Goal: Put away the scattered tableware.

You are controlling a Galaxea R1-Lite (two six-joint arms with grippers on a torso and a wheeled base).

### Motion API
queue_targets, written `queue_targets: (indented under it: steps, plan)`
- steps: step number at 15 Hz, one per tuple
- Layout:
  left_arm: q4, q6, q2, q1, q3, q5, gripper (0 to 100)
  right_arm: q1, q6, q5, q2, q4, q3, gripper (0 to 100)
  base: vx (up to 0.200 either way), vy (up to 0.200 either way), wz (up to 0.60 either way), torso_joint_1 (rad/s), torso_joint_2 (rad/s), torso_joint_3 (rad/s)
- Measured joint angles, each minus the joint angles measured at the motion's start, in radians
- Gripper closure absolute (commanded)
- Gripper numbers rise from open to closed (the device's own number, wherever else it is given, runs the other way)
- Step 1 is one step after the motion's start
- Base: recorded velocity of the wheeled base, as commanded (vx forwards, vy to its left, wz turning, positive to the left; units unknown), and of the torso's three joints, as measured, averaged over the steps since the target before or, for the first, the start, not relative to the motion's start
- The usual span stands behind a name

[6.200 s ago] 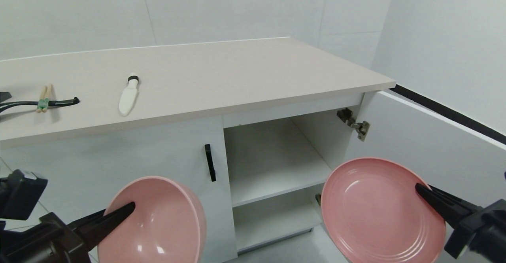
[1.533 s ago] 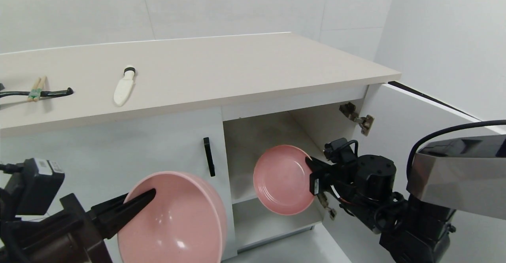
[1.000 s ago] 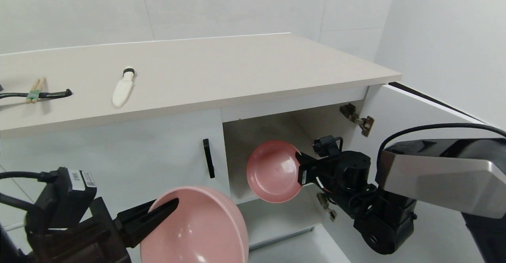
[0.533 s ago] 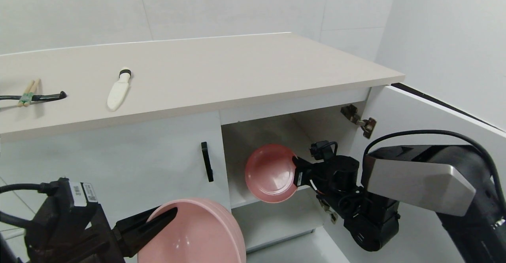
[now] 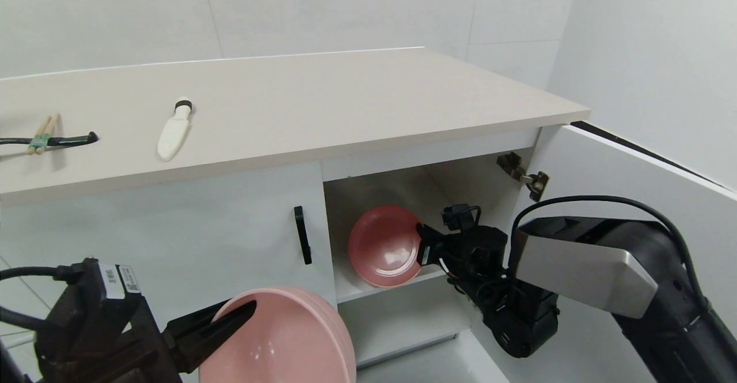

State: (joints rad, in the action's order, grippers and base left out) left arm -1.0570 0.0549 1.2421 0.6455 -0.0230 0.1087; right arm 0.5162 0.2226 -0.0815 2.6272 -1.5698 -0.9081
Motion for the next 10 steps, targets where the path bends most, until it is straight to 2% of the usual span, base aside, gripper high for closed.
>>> queue_targets:
  steps: [7, 9, 10]
  plan:
    - [0.0, -0.001, 0.002, 0.0, -0.002, 0.0, 100, -0.011, 0.029, 0.005, 0.039, 0.0, -0.027, 100, 0.0, 0.0, 0.0, 0.0, 0.0, 0.0]
    - [0.0, 0.0, 0.001, 0.0, -0.002, 0.0, 100, -0.012, 0.031, 0.005, 0.046, 0.0, -0.029, 100, 0.2, 0.0, 0.0, 0.002, 0.0, 0.007]
    - [-0.001, 0.0, -0.001, 0.0, -0.002, 0.001, 100, -0.011, 0.032, 0.005, 0.047, 0.001, -0.029, 100, 0.0, 0.0, 0.0, 0.0, 0.0, 0.0]
